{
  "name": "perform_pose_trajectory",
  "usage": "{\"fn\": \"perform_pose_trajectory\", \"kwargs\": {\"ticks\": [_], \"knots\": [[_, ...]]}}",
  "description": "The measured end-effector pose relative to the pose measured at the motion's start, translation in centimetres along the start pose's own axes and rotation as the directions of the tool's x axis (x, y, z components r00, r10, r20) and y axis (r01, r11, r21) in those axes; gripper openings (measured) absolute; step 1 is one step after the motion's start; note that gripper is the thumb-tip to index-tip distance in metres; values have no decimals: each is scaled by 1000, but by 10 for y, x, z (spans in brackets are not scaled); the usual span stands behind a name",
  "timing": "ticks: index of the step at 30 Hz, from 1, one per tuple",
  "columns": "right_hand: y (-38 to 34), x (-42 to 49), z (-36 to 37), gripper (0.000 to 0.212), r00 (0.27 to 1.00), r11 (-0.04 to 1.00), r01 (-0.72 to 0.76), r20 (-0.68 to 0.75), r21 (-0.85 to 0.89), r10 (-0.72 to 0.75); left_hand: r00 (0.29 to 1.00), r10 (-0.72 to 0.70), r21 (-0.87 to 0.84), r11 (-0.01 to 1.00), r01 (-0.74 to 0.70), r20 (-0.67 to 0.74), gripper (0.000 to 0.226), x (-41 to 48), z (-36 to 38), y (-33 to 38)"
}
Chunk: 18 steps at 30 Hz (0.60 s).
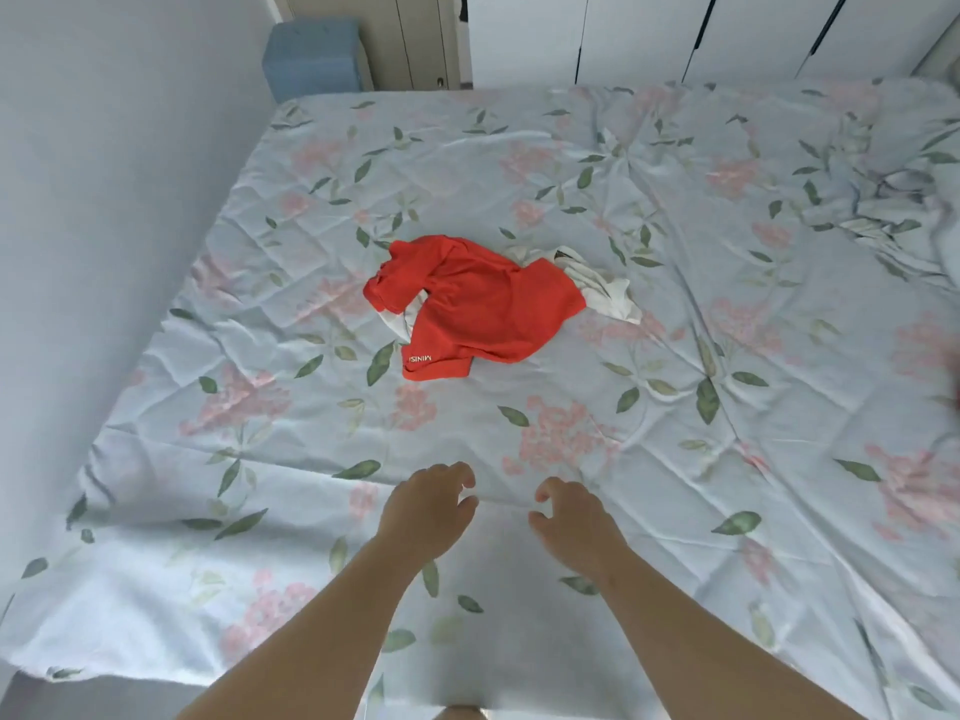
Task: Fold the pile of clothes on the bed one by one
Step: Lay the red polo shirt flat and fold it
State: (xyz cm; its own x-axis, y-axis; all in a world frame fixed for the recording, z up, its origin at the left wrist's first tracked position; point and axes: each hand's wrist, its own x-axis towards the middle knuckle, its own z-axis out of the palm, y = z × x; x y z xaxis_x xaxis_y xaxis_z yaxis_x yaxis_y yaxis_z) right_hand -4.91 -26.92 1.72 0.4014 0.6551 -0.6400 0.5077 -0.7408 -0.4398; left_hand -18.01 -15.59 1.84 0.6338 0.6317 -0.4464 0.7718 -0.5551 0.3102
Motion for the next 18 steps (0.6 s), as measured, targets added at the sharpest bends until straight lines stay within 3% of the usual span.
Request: {"fn": "perform_pose_trajectory", "kwargs": {"ticks": [8, 14, 18], "knots": [[-37, 83, 5, 36, 992, 992, -123, 11, 9, 123, 981, -10, 108, 994, -11, 194, 29, 111, -4, -83], [-46, 150, 13, 35, 990, 990, -141, 17, 1, 141, 994, -38, 57, 998, 32, 98, 31, 195, 11, -113], [-43, 176, 20, 35, 987, 987, -159, 29, 11, 158, 984, -173, -29, 984, 174, 36, 34, 236, 16, -127]]}}
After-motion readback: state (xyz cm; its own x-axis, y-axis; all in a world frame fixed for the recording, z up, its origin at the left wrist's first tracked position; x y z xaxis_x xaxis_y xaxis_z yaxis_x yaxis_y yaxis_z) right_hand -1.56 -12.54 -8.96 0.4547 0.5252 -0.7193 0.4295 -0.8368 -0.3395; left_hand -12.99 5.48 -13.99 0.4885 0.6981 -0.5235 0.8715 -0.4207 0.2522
